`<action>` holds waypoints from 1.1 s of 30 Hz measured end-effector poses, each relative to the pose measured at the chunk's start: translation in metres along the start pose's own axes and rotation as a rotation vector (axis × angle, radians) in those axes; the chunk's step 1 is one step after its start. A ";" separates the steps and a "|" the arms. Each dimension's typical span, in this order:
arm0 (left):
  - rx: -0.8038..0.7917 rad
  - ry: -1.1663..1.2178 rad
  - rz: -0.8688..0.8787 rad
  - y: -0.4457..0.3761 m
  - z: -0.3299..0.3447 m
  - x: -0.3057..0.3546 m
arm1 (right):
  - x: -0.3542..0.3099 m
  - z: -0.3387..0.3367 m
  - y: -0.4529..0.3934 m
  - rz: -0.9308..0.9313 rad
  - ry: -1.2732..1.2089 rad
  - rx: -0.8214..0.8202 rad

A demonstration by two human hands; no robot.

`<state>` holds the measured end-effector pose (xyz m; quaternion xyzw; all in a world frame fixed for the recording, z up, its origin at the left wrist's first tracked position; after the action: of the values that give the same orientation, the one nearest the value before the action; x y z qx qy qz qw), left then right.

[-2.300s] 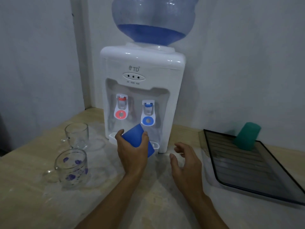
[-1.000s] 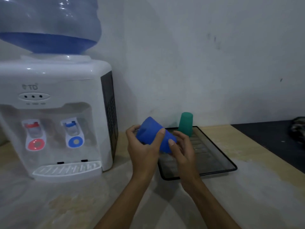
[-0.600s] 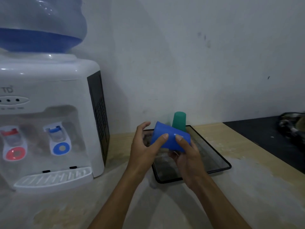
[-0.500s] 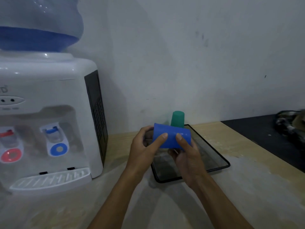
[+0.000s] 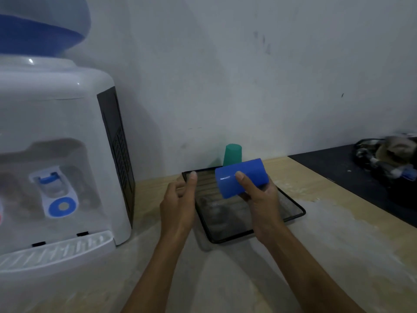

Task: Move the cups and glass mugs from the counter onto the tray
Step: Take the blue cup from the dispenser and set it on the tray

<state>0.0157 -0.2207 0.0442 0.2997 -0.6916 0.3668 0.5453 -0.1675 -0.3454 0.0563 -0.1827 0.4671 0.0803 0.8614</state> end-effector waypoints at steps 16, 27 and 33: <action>-0.035 -0.435 0.159 -0.005 0.002 -0.050 | -0.009 -0.036 -0.080 -0.173 0.984 0.111; -0.039 -0.471 0.182 -0.006 0.004 -0.051 | 0.019 -0.036 -0.130 -0.085 1.188 0.044; -0.060 -0.509 0.154 -0.006 0.006 -0.049 | 0.013 -0.034 -0.121 -0.092 1.212 0.076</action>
<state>0.0282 -0.2280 -0.0034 0.3122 -0.8378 0.2994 0.3331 -0.1496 -0.4701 0.0579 -0.1850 0.8684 -0.0922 0.4506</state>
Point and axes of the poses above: each hand's wrist, its own y-axis away from the middle knuckle, its own z-axis out of the palm, x = y × z, the point moved 7 cm from there along -y, towards the middle knuckle, and after that the axes turned 3 degrees about -y, right-handed, at the moved point
